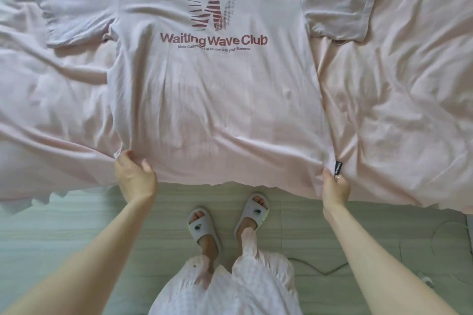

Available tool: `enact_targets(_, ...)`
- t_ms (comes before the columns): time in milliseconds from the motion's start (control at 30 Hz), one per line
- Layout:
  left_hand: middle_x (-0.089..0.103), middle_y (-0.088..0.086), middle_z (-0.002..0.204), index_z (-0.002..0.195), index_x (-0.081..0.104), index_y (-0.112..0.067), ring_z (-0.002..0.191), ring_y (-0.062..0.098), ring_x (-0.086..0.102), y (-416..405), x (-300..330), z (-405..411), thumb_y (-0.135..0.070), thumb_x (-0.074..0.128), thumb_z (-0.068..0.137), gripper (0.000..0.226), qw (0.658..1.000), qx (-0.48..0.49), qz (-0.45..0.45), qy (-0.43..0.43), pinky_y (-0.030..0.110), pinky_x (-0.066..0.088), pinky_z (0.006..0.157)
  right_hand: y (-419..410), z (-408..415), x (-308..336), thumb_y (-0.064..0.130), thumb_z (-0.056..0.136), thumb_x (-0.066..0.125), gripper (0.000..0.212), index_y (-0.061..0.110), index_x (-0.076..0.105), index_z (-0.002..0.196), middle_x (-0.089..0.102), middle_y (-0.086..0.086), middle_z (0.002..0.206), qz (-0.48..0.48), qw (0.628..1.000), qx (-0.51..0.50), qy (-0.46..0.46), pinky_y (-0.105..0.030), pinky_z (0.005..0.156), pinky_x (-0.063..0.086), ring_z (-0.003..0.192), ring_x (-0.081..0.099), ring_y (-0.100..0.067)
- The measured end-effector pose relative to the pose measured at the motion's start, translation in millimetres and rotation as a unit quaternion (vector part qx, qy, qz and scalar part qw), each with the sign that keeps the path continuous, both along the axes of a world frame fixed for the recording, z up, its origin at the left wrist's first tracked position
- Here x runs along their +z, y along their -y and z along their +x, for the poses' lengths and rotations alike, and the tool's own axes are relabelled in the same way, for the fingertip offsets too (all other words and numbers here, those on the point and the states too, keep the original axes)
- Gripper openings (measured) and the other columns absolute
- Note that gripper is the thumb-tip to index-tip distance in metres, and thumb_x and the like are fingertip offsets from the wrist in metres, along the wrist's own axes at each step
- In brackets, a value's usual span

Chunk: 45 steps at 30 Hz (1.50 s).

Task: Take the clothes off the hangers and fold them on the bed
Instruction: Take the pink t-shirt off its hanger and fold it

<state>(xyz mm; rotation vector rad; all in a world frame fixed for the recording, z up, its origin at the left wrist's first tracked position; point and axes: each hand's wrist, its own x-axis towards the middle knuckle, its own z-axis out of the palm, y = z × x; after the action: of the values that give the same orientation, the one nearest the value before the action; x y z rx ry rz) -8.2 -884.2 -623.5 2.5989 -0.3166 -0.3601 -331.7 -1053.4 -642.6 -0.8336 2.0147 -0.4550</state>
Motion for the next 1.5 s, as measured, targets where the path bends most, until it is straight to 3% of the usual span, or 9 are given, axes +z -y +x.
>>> enact_targets(100, 0.051, 0.025, 0.118, 0.117, 0.050, 0.004, 0.111, 0.036, 0.047, -1, -2, 16, -0.009, 0.052, 0.090, 0.030, 0.996, 0.064, -0.021, -0.051, 0.038, 0.032, 0.098, -2, 7, 2, 0.020, 0.091, 0.049, 0.032, 0.009, 0.041, 0.063, 0.049, -0.013, 0.075, -0.015, 0.997, 0.000, -0.073, -0.031, 0.066, 0.032, 0.074, 0.044, -0.024)
enact_targets(200, 0.060, 0.013, 0.086, 0.093, 0.061, 0.001, 0.092, 0.035, 0.051, 0, 0, 22, -0.015, 0.051, 0.091, 0.019, 0.991, 0.093, -0.019, -0.097, 0.036, 0.037, 0.090, -2, 12, 9, 0.021, 0.093, 0.044, 0.037, 0.013, 0.032, 0.059, 0.049, -0.016, 0.082, -0.037, 0.990, 0.002, -0.138, -0.035, 0.069, 0.033, 0.078, 0.043, -0.027)
enact_targets(267, 0.063, 0.011, 0.091, 0.089, 0.063, 0.001, 0.092, 0.032, 0.053, 0, 0, 20, -0.019, 0.050, 0.090, 0.024, 0.986, 0.113, -0.036, -0.115, 0.034, 0.040, 0.084, -1, 13, 13, 0.021, 0.093, 0.042, 0.034, 0.012, 0.034, 0.061, 0.049, -0.018, 0.085, -0.039, 0.987, 0.002, -0.157, -0.035, 0.070, 0.033, 0.079, 0.042, -0.027)
enact_targets(400, 0.055, -0.006, 0.094, 0.102, 0.058, -0.007, 0.096, 0.018, 0.050, -10, 5, 21, -0.018, 0.048, 0.091, 0.019, 0.968, 0.147, -0.127, -0.159, 0.025, 0.036, 0.083, -3, 17, 32, 0.021, 0.095, 0.041, 0.031, -0.006, 0.057, 0.097, 0.059, -0.028, 0.107, -0.047, 0.982, 0.021, -0.180, -0.038, 0.077, 0.037, 0.099, 0.052, -0.041)
enact_targets(533, 0.056, 0.010, 0.110, 0.100, 0.061, -0.001, 0.099, 0.023, 0.055, -23, 8, 33, -0.032, 0.057, 0.089, 0.033, 0.981, 0.099, -0.094, -0.139, 0.035, 0.040, 0.092, 2, 10, 46, 0.022, 0.095, 0.043, 0.027, -0.002, 0.055, 0.093, 0.059, -0.029, 0.110, -0.061, 0.980, 0.042, -0.182, -0.038, 0.077, 0.037, 0.102, 0.053, -0.041)
enact_targets(667, 0.063, 0.022, 0.099, 0.085, 0.063, 0.001, 0.096, 0.034, 0.059, -33, 10, 42, -0.032, 0.063, 0.087, 0.033, 0.989, 0.067, -0.066, -0.117, 0.040, 0.041, 0.089, 2, 8, 54, 0.022, 0.097, 0.042, 0.036, -0.005, 0.055, 0.117, 0.057, -0.027, 0.119, -0.039, 0.976, 0.083, -0.197, -0.039, 0.086, 0.039, 0.111, 0.051, -0.041)
enact_targets(1100, 0.050, 0.024, 0.115, 0.087, 0.052, -0.004, 0.114, 0.033, 0.044, -26, 37, 41, -0.024, 0.042, 0.097, 0.024, 0.995, 0.027, -0.093, 0.008, 0.039, 0.029, 0.098, 6, 8, 57, 0.019, 0.102, 0.032, 0.038, 0.004, 0.042, 0.135, 0.051, -0.022, 0.132, 0.005, 0.964, 0.124, -0.236, -0.042, 0.094, 0.038, 0.122, 0.046, -0.039)
enact_targets(1333, 0.053, 0.037, 0.109, 0.104, 0.046, 0.009, 0.104, 0.046, 0.048, -24, 45, 39, -0.027, 0.026, 0.103, 0.041, 0.995, 0.021, -0.094, -0.033, 0.042, 0.029, 0.077, 1, 3, 56, 0.021, 0.101, 0.034, 0.036, 0.003, 0.046, 0.130, 0.055, -0.024, 0.126, 0.005, 0.952, 0.161, -0.261, -0.043, 0.091, 0.039, 0.118, 0.048, -0.040)
enact_targets(1500, 0.057, 0.031, 0.103, 0.095, 0.042, -0.006, 0.100, 0.044, 0.051, -38, 33, 30, -0.027, 0.040, 0.100, 0.022, 0.996, -0.003, -0.067, -0.059, 0.040, 0.029, 0.074, 1, 4, 53, 0.020, 0.101, 0.035, 0.035, 0.003, 0.048, 0.129, 0.055, -0.024, 0.125, 0.001, 0.946, 0.165, -0.278, -0.043, 0.090, 0.040, 0.117, 0.049, -0.040)
